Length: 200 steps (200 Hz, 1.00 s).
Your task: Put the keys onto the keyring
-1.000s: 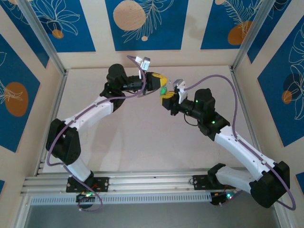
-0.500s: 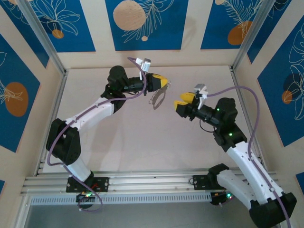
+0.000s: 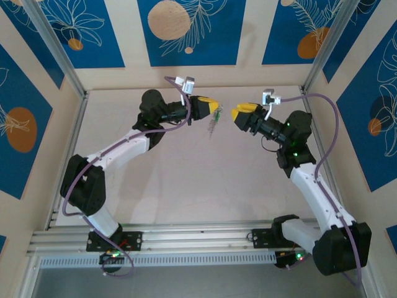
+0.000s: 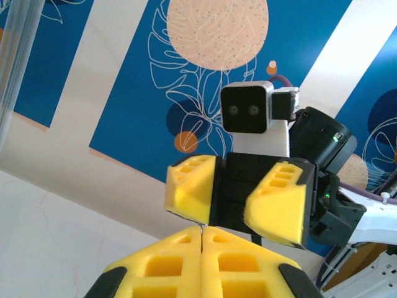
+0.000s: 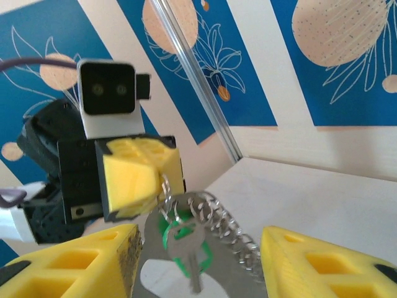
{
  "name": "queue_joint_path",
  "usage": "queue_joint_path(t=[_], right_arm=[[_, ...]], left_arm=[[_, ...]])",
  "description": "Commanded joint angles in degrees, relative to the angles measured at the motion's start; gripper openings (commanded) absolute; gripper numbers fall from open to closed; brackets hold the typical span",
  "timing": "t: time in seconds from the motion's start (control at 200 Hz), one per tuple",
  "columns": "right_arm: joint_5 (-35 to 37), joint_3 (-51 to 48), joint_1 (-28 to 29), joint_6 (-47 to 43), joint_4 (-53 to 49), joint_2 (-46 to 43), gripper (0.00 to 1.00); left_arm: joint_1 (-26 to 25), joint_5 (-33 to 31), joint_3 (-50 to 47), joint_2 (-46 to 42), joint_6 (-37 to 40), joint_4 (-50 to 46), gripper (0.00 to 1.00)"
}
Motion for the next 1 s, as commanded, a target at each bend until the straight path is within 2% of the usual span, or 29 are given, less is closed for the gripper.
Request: queue_joint_path(t=[0.0,0.2,0.365,0.995], right_arm=[[-3.66,2.35,-0.75,8.12,10.78,3.45,0.56],[-5.45,3.3,-0.73,15.58,20.41,9.45,0.56],[-6.84,4.93,-0.06,19.05,25.0,12.71,0.52],[-8.74,9.85,3.39,20.43,27.37,18.0,0.35]], left_arm=[[-0.53,-2.95,-0.99,-1.25,-2.86,6.95,0.0],[-0.56,-5.58,-2.85,-0.27,-8.4,14.78,0.0],[-0.56,-6.29,-3.11,0.38,-10.44,17.38,0.0],[-1.42,-6.74,-1.69,1.88,-12.47,20.11,0.0]])
